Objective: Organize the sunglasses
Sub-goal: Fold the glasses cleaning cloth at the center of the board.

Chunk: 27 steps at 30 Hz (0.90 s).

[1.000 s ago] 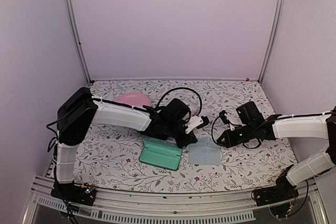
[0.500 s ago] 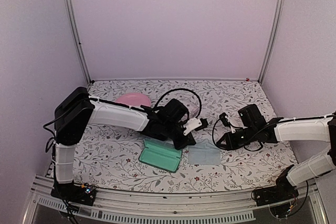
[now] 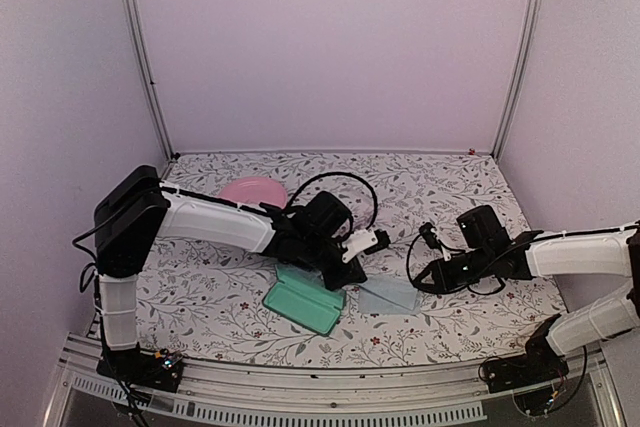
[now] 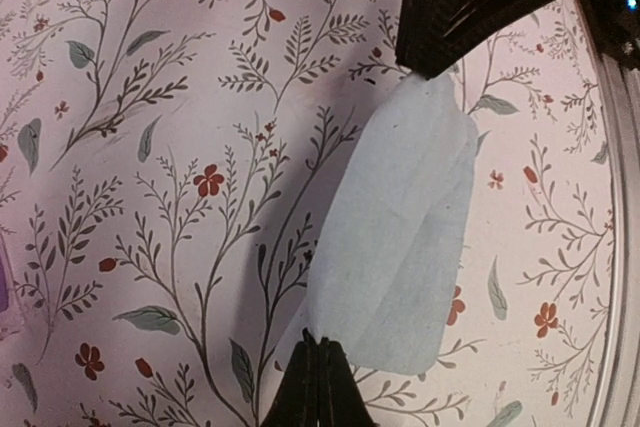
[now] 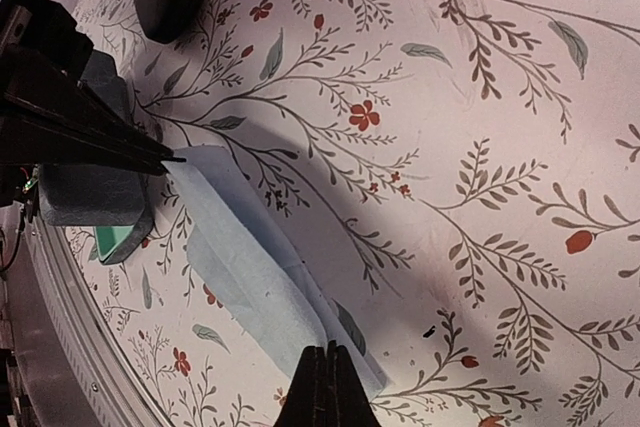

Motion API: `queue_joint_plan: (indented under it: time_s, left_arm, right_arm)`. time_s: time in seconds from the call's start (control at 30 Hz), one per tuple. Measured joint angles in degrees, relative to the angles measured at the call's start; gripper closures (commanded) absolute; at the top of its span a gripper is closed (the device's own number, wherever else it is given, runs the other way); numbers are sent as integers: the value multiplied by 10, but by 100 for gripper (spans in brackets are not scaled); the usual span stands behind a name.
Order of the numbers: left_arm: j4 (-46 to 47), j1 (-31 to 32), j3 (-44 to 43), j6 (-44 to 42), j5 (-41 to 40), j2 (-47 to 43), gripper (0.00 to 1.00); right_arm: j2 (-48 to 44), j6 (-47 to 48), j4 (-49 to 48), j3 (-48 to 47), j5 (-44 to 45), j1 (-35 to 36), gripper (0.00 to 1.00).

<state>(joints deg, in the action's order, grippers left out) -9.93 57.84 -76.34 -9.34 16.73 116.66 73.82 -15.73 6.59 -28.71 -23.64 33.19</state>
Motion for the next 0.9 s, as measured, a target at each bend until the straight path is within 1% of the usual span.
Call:
queue_joint_plan:
  time_s: [0.27,0.5,0.67,0.9]
  left_arm:
    - [6,1,0,10,5,0,98]
    - [23,1,-9,28,-14,1,98]
    - [45,0,-33,30,-26,11,97]
    - [65,-4,-35,21,-30,25,96]
  right_arm:
    - [0,-13,2,-1,9,0,100]
    - [3,-14,19,-52,43,-2,100]
    - [30,-8,19,-88,59,-14,100]
    - [61,14,22,-100,78,-19,100]
